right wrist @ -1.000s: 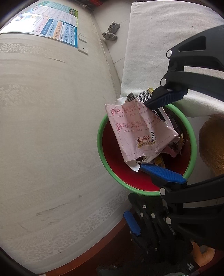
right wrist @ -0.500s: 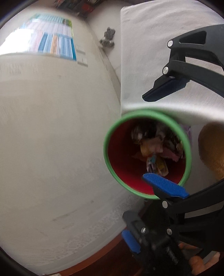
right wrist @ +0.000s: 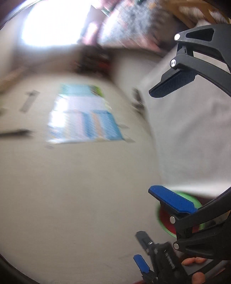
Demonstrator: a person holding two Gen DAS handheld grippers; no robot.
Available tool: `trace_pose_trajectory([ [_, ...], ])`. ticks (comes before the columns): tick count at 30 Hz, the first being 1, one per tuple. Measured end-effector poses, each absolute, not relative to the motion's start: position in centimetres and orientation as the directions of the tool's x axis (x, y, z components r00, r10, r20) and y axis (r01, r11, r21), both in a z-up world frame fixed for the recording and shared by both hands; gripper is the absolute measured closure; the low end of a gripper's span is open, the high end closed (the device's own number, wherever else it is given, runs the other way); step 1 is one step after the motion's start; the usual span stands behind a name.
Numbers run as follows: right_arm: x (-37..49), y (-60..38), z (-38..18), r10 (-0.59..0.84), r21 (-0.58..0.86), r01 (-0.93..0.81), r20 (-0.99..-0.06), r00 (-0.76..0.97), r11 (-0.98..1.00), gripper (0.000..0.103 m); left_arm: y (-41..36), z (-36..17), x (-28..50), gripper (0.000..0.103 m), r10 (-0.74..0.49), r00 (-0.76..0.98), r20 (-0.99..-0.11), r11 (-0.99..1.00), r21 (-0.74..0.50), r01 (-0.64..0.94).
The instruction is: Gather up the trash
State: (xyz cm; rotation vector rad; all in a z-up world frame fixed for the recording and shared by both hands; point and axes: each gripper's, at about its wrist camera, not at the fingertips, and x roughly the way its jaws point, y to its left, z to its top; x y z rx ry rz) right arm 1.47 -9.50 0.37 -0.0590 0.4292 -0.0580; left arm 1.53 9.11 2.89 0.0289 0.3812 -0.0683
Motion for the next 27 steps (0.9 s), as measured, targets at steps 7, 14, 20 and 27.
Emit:
trace_pose_trajectory([
  [7, -1.9, -14.1, 1.1, -0.113, 0.003, 0.124, -0.391, 0.913, 0.992, 0.007, 4.1, 5.0, 0.4, 0.005, -0.152, 0.918, -0.368, 0.988, -0.074, 0.133],
  [14, -4.3, -15.8, 0.8, -0.199, -0.02, 0.205, -0.354, 0.914, 0.979, 0.007, 1.5, 4.7, -0.8, 0.005, -0.163, 0.907, -0.388, 0.986, -0.033, 0.162],
  [20, -3.6, -16.4, 0.4, -0.205, 0.001, 0.221, -0.374, 0.905, 0.975, 0.007, 1.8, 4.8, -0.6, 0.005, -0.162, 0.897, -0.411, 0.987, -0.048, 0.156],
  [27, -3.2, -15.5, -0.2, -0.19, -0.007, 0.204, -0.386, 0.903, 0.979, 0.007, 2.3, 4.5, -0.5, 0.005, -0.16, 0.89, -0.426, 0.987, -0.053, 0.152],
])
